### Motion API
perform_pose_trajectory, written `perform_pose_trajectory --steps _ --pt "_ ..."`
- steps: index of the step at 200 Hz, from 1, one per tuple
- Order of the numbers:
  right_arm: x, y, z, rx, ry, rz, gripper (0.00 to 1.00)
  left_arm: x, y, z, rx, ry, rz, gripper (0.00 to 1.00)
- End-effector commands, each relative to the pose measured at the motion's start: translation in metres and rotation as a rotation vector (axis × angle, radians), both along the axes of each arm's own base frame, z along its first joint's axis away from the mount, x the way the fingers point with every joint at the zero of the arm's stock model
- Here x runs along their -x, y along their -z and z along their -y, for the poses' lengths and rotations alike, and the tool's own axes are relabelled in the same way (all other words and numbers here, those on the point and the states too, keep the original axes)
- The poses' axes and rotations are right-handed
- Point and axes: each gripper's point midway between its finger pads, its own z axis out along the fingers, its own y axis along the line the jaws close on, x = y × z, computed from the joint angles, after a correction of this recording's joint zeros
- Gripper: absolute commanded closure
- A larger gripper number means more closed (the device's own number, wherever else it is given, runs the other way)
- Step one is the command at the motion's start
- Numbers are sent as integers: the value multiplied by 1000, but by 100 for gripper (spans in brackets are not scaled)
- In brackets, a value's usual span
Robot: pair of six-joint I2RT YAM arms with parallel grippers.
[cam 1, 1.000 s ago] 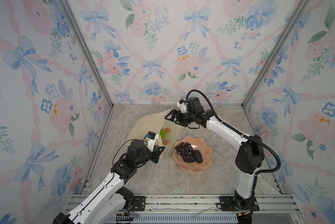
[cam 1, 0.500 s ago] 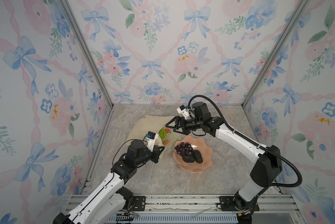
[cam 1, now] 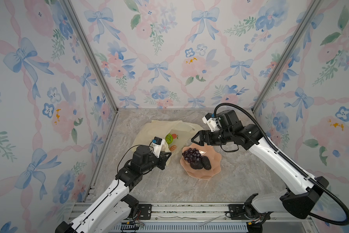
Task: Place the fruits into the plastic bag
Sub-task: Pick up the fruit from the plate.
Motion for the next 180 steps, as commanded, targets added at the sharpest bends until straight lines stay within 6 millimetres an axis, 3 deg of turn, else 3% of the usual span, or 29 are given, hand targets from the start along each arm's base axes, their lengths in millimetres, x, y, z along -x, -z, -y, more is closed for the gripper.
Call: perform_pose_trajectory --steps 1,23,59,137,180 --pt "19 29 57 296 45 2 4 1 2 0 -8 5 -2 100" --pt "25 46 75 380 64 -16 4 1 3 1 -10 7 -4 100" --pt "29 76 82 453 64 -67 4 1 4 1 -12 8 -9 100" --pt "28 123 76 581 22 -127 0 1 5 2 -14 11 -11 100" --pt "26 144 68 604 6 -147 13 1 4 2 -13 11 -8 100"
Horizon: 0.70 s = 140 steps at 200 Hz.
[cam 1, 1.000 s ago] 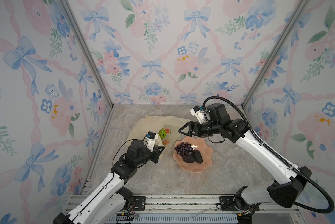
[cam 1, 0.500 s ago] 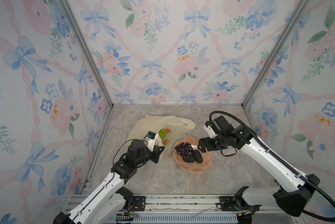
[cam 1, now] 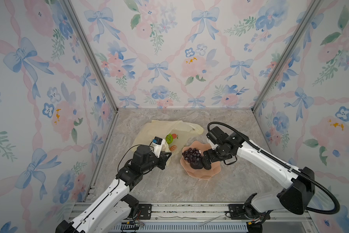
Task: Place the fruits into the plastic bag
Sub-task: Pick up the fruit from the plate.
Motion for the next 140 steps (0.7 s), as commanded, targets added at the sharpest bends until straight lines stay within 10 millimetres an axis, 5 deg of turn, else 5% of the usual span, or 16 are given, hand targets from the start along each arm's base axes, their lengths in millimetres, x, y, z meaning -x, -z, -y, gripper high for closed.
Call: perform_pose_trajectory --steps 1,140 --pt "-1 15 -2 32 -9 -7 13 2 2 1 -9 10 0 100" --pt "-9 73 -15 75 -4 -75 36 2 3 1 -11 9 0 100"
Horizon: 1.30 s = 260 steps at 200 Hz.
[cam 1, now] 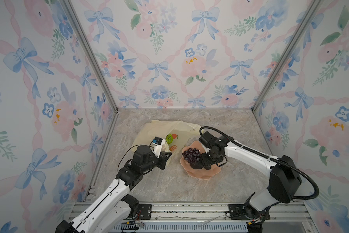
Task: Place the fruits into the plastic bag
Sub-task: Pick up the fruit from the plate.
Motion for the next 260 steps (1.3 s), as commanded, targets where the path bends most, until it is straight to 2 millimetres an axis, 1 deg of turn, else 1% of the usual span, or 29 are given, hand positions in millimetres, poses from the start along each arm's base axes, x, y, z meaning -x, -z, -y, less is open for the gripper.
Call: perform_pose_trajectory --steps 1,27,47,50,58,127,166,222,260 --pt "1 13 0 25 2 -15 36 2 2 1 -11 7 1 100" --pt "1 21 0 38 3 -26 37 2 2 1 -11 7 1 100" --pt "0 22 1 42 6 -20 38 2 3 1 -13 8 -1 100" --pt "0 28 2 58 5 -35 38 2 3 1 -14 9 -2 100" --pt "0 31 3 67 6 -38 39 2 2 1 -13 9 2 100" --pt "-1 44 12 127 13 -48 41 2 3 2 -14 10 -1 100" --pt "-2 51 13 143 12 -54 42 2 4 2 -16 9 -3 100" --pt "-2 63 16 152 21 -68 41 2 5 2 -20 9 -5 100" --pt "-1 65 16 150 22 -71 42 2 5 2 -22 10 -6 100"
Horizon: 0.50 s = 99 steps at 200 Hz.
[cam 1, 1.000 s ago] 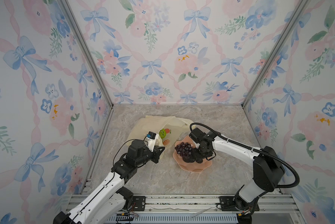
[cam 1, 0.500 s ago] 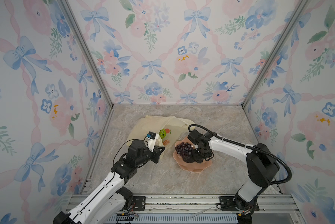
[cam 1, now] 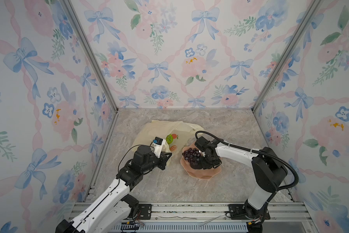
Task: Place the fruits into the plastic bag
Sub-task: Pick up the fruit from the plate.
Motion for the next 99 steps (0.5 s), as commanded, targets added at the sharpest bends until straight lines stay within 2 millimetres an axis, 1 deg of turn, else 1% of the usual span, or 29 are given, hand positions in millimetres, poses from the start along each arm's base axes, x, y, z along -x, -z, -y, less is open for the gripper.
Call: perform_pose_trajectory --steps 1,14,48,99 --pt "5 9 9 35 14 -23 42 1 4 0 -17 3 -2 100" --pt "5 8 8 33 12 -21 43 1 4 0 -18 3 -2 100" --pt "5 4 8 31 10 -16 50 1 3 1 -16 5 -1 100" --pt "6 -16 15 41 9 21 54 1 2 1 -15 7 0 100"
